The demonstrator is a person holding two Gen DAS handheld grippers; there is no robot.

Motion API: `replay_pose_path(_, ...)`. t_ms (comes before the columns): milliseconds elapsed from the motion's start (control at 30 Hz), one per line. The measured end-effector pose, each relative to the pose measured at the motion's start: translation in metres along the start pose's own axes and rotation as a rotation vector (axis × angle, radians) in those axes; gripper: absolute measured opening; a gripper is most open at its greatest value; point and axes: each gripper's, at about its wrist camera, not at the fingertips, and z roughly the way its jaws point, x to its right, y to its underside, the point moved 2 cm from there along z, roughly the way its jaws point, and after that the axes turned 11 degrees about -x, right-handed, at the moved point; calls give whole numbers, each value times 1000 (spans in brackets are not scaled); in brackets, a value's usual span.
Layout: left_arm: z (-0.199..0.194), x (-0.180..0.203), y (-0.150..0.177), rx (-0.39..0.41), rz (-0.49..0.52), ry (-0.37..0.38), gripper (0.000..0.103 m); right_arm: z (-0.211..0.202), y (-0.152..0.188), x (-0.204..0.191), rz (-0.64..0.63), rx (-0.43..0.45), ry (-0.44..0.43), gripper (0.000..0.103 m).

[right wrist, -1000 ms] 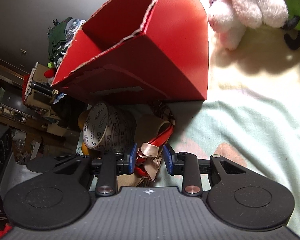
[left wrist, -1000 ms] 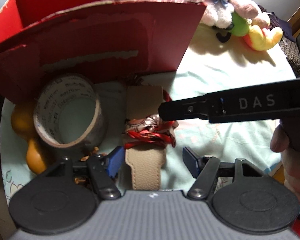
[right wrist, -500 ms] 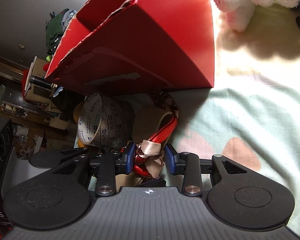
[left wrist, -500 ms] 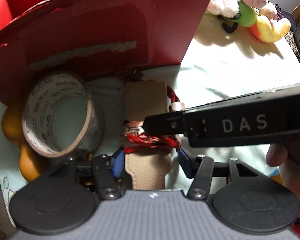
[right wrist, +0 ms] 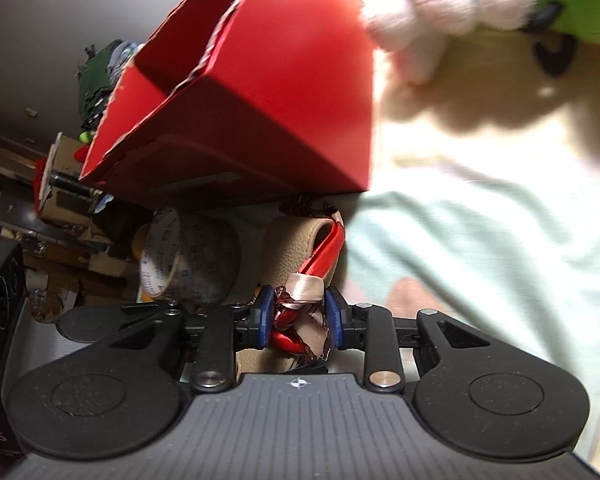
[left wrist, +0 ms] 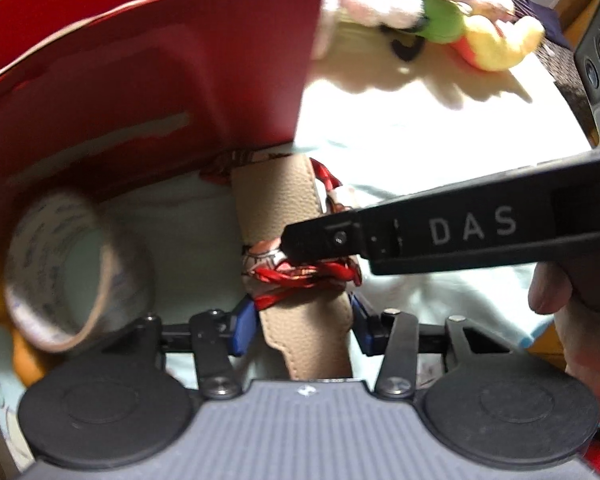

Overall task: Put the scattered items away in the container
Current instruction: 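Lift the beige strap off the sheet with the right gripper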

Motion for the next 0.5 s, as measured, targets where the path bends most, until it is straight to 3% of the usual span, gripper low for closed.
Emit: replay_pose_path(500, 10, 49, -24, 12, 134, -13, 47, -30, 15, 51, 109, 68, 37, 32)
